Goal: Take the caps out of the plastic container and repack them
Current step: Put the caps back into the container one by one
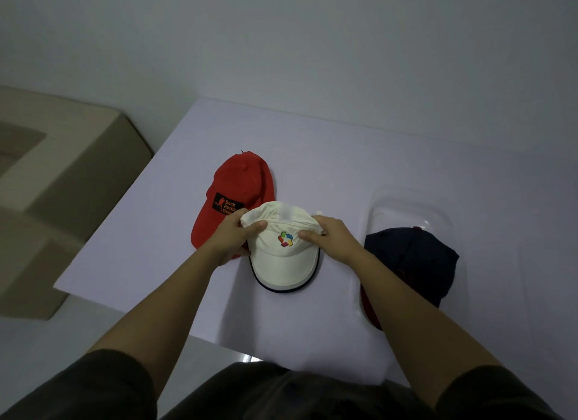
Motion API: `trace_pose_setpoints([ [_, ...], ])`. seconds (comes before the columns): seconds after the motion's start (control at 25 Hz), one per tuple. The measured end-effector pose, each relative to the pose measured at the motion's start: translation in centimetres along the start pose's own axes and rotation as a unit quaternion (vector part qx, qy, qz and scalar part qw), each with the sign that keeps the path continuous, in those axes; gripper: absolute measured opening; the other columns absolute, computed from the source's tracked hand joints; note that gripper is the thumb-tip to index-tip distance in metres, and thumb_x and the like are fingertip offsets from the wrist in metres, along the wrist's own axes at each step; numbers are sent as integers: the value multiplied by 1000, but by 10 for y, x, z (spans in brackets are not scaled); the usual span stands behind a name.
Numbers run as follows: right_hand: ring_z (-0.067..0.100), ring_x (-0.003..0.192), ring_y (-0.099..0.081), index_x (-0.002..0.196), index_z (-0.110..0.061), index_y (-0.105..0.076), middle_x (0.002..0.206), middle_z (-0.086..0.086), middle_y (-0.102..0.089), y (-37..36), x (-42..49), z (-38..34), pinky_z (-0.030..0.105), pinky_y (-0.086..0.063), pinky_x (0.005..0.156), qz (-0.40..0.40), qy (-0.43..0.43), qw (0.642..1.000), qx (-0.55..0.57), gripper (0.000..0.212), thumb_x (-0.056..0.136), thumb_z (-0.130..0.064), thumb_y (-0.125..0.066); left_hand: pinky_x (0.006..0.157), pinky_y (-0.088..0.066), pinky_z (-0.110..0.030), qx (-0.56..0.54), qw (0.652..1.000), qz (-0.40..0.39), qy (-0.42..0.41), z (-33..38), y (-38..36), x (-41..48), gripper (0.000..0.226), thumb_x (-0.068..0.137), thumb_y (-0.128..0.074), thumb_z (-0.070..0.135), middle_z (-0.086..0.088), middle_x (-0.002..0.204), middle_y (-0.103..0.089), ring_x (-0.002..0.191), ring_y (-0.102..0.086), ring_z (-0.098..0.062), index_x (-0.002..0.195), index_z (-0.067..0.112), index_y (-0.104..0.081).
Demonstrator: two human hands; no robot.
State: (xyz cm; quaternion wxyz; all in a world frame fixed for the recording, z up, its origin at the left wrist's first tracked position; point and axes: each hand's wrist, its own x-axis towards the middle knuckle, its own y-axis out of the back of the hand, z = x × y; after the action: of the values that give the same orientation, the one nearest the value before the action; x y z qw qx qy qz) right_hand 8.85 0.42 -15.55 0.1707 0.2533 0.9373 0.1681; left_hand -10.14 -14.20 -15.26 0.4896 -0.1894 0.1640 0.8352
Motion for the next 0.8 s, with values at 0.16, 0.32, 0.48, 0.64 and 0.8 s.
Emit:
trace_pose_setpoints([
  [0.16, 17, 88, -61, 102, -12, -69, 97, 8, -68, 12, -3, -16, 23, -47, 71, 31, 17, 999, 1, 23, 85, -28, -69, 69, -58, -39, 14, 999, -6, -46, 12, 1, -3, 30, 86, -67, 30, -9, 108, -70, 102, -67, -29, 109, 12, -63],
  [0.32, 20, 81, -62, 94, -14, -73, 94, 12, -69, 45, -12, -45, 32, -50, 74, 79, 50, 996, -13, 20, 80, -29, -73, 74, -59, -43, 17, 995, -14, -99, 51, -14, 0, 27, 88, -65, 27, -7, 102, -72, 95, -70, -24, 111, 13, -64],
  [0.48, 10, 74, -60, 90, -21, -70, 88, 7, -68, 104, -33, -54, 18, -46, 65, 146, 62, 987, -16, 12, 80, -28, -73, 72, -60, -38, 37, 988, -37, -146, 98, -58, 13, 26, 88, -65, 27, -7, 100, -71, 89, -69, -18, 108, 11, -63],
  [0.64, 22, 90, -64, 96, -22, -70, 96, 8, -71, 161, -55, -34, 30, -50, 77, 223, 65, 972, -22, 17, 80, -27, -73, 71, -61, -38, 58, 979, -47, -191, 134, -118, 29, 25, 84, -69, 30, -6, 94, -68, 88, -67, -21, 96, 9, -63],
  [0.8, 18, 91, -62, 98, -16, -70, 96, 4, -68, 203, -68, -5, 7, -45, 71, 285, 59, 956, -27, 20, 80, -22, -73, 76, -57, -55, 88, 966, -60, -236, 152, -169, 45, 39, 78, -71, 39, -23, 97, -66, 95, -66, -39, 82, 4, -56],
])
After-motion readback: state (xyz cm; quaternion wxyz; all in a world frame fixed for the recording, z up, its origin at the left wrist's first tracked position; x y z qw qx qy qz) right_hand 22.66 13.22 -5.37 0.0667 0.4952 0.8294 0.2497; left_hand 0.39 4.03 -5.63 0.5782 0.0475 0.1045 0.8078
